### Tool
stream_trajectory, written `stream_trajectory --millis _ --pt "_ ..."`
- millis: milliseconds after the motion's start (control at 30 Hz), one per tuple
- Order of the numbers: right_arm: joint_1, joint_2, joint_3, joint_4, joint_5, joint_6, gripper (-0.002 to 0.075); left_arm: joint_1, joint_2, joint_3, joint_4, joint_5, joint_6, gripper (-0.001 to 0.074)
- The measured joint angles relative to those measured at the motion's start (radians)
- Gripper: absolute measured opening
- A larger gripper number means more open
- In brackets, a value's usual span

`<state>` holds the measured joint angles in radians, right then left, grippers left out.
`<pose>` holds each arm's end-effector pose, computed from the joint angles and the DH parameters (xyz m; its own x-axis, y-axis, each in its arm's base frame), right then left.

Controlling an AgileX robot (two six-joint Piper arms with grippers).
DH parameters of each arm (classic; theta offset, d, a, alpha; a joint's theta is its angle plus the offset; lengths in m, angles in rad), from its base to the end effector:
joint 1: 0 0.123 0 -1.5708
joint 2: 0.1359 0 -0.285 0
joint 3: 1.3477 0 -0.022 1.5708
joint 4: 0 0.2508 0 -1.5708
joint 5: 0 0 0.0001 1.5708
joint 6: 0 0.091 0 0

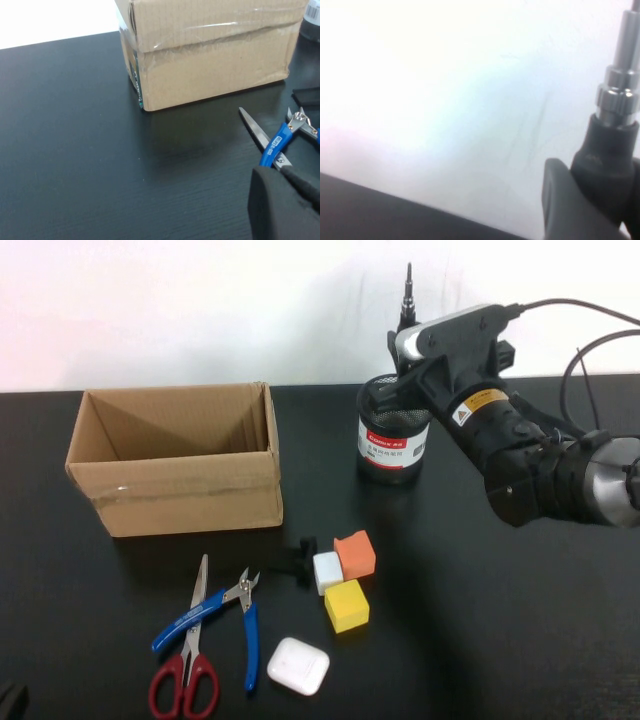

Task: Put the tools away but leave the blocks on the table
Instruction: Place the picked object into the round holder, then pick up the pliers from the table

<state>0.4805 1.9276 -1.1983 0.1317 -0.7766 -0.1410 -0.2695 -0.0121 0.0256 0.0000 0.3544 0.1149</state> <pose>0.3929 0.1954 0.2532 0.1327 0.0166 -0.9910 -0.3735 0.9270 -0.0345 0.0512 -0.0141 0.1733 -0.2347 0.1838 -0.9545 0.2951 0.9491 0.1102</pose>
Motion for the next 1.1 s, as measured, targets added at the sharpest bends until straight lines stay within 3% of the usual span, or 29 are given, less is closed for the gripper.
stream_trajectory --millis 333,600,667,733,833,1100 --pt "0.000 0.000 0.000 0.019 0.034 -0.016 0.0290 0.000 0.000 0.000 0.000 0.000 0.000 -0.0004" --pt "0.002 -0.052 -0.001 0.069 0.125 -0.079 0.0297 0.000 0.000 0.000 0.000 0.000 0.000 -0.0004" --pt "0.004 -0.098 -0.001 0.069 0.189 -0.083 0.0272 0.000 0.000 0.000 0.000 0.000 0.000 -0.0004" --pt "0.004 -0.170 -0.001 0.067 0.283 -0.089 0.0200 0.000 0.000 0.000 0.000 0.000 0.000 -0.0004" --pt "0.004 -0.291 -0.001 0.067 0.458 -0.150 -0.0001 0.000 0.000 0.000 0.000 0.000 0.000 -0.0004" --pt "0.004 -0.596 -0.001 0.065 0.955 -0.190 -0.0006 0.000 0.000 0.000 0.000 0.000 0.000 -0.0004"
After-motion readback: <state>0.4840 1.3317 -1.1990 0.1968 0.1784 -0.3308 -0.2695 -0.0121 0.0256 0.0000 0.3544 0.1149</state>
